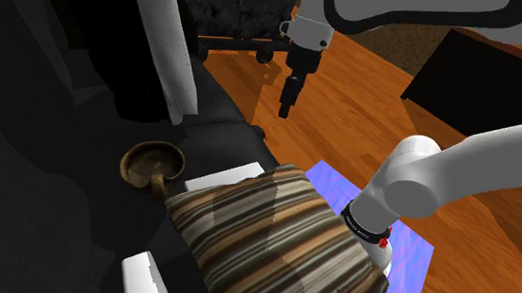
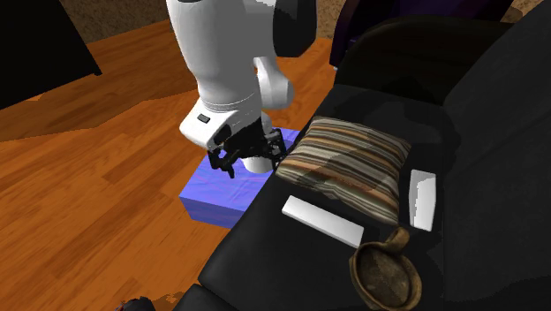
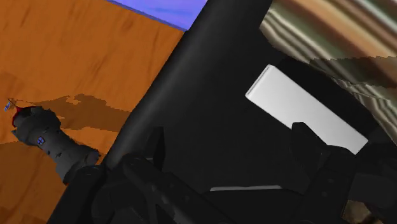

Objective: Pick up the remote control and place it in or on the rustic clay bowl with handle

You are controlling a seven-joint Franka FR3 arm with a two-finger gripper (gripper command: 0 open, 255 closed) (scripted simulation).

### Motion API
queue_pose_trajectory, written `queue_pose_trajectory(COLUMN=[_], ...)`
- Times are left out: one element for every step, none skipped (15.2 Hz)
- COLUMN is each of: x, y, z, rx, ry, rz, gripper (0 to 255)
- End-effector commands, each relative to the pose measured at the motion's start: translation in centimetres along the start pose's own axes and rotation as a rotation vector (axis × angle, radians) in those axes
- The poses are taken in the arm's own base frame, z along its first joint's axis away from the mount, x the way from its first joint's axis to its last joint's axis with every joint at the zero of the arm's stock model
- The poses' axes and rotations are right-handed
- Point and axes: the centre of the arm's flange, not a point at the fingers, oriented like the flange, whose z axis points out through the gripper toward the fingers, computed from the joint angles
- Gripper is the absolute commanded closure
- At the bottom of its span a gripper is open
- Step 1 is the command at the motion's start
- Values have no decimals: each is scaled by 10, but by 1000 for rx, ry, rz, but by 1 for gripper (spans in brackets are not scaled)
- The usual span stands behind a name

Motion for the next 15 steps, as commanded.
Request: queue_pose_trajectory(x=[13,20,26,31,36,41,45,49,52,55,57,59,60,61,62], y=[-18,-27,-37,-47,-56,-66,-77,-87,-97,-108,-119,-129,-140,-151,-161], z=[16,24,31,39,47,55,63,71,79,87,96,104,112,121,129], rx=[-12,-18,-24,-29,-35,-41,-47,-52,-58,-64,-70,-75,-81,-87,-93], ry=[4,6,7,8,10,11,12,14,15,16,18,19,20,22,23], rz=[-93,-138,-182,-227,-272,-317,-362,-407,-451,-496,-541,-586,-631,-676,-721], gripper=[0,0,0,0,0,0,0,0,0,0,0,0,0,0,0])
